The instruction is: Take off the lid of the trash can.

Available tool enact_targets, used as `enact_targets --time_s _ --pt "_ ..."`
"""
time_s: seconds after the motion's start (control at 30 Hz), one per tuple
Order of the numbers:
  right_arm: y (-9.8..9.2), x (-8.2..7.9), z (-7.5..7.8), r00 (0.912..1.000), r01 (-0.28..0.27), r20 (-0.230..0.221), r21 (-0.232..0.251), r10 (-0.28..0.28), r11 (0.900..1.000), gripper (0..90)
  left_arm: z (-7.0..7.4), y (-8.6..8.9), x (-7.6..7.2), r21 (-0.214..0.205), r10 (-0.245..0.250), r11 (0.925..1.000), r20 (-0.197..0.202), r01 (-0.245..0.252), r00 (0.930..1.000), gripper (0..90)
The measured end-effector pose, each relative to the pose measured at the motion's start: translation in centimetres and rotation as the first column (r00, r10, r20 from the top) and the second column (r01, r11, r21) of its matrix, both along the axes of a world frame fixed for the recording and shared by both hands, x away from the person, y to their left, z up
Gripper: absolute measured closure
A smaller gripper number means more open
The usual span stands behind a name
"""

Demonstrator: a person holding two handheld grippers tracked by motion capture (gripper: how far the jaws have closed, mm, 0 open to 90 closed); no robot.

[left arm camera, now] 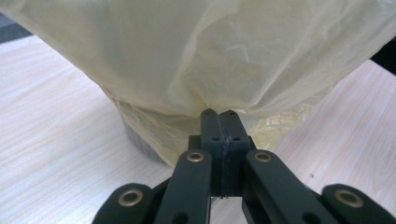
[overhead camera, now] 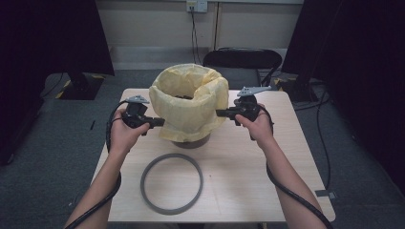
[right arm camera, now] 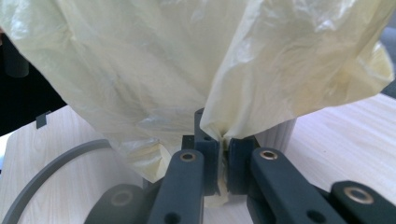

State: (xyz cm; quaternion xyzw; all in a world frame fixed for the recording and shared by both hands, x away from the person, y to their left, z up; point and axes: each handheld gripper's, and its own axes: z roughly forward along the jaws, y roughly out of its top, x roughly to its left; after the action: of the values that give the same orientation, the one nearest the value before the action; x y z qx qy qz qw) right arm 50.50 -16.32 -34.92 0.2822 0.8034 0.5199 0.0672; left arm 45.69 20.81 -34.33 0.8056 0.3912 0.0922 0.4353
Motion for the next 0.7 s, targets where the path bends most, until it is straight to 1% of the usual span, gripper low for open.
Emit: enact_targets --time_s 0.13,0.2,0.27,0.3,0.33,0.37,0.4,0.43,0.47,0.5,0.57,0.6,0.67,0.7 --pt "-0.3 -0.4 0.9 0.9999 0.009 0.014 0.006 -0.009 0.9999 87.0 1.2 0.2 -0.4 -0.007 0.001 1.0000 0.025 -0.001 0.9997 90.0" --pt "-0.3 -0.5 1.2 0.9998 0.011 0.017 0.008 -0.011 0.9999 87.1 1.6 0.1 -0.6 -0.009 0.007 0.9999 0.026 -0.006 0.9996 90.0" --pt "-0.3 -0.6 1.6 0.9997 0.010 0.021 0.015 -0.010 0.9998 87.2 1.8 0.0 -0.6 -0.006 0.004 1.0000 0.033 -0.003 0.9995 90.0" --pt "-0.3 -0.7 1.7 0.9997 0.010 0.021 0.019 -0.010 0.9998 87.2 1.6 -0.1 -0.6 0.007 0.001 1.0000 0.037 -0.001 0.9993 90.0" --pt "-0.3 -0.7 1.8 0.9997 0.008 0.021 0.018 -0.008 0.9998 87.2 1.4 -0.1 -0.4 0.014 0.017 0.9997 0.021 -0.018 0.9996 88.4" --pt "-0.2 -0.7 1.9 0.9997 0.009 0.025 0.005 -0.009 0.9999 87.2 0.9 -0.2 -0.3 0.022 0.030 0.9993 0.024 -0.030 0.9993 76.9" --pt "-0.2 -0.7 1.8 0.9997 0.010 0.023 -0.007 -0.010 0.9999 87.2 0.4 -0.2 -0.1 0.039 0.028 0.9988 0.036 -0.029 0.9990 64.7" --pt "-0.2 -0.7 1.7 0.9998 0.011 0.018 -0.008 -0.011 0.9999 87.2 0.0 -0.2 0.0 0.051 0.027 0.9983 0.025 -0.028 0.9993 57.9" --pt "-0.2 -0.7 1.6 0.9998 0.011 0.015 -0.005 -0.011 0.9999 87.2 -0.7 -0.3 0.2 0.068 0.036 0.9971 0.003 -0.036 0.9994 52.8" --pt "-0.2 -0.6 1.4 0.9999 0.010 0.010 -0.002 -0.010 0.9999 87.2 -1.3 -0.3 0.4 0.075 0.037 0.9965 -0.012 -0.036 0.9992 46.2" --pt "-0.3 -0.5 1.0 1.0000 0.007 0.004 -0.004 -0.007 1.0000 87.2 -2.4 -0.3 0.9 0.114 0.043 0.9927 -0.014 -0.041 0.9990 37.1" --pt "-0.3 -0.4 0.9 1.0000 0.007 0.000 -0.006 -0.007 1.0000 87.2 -2.9 -0.4 1.2 0.126 0.051 0.9908 -0.015 -0.049 0.9986 32.9" --pt "-0.4 -0.2 0.6 0.9999 0.009 -0.005 -0.005 -0.009 0.9999 87.2 -3.6 -0.5 1.8 0.149 0.047 0.9879 -0.016 -0.044 0.9988 27.8" --pt "-0.4 -0.1 0.4 0.9999 0.008 -0.008 0.000 -0.008 1.0000 87.1 -4.0 -0.6 2.1 0.145 0.034 0.9889 -0.011 -0.032 0.9993 26.6"
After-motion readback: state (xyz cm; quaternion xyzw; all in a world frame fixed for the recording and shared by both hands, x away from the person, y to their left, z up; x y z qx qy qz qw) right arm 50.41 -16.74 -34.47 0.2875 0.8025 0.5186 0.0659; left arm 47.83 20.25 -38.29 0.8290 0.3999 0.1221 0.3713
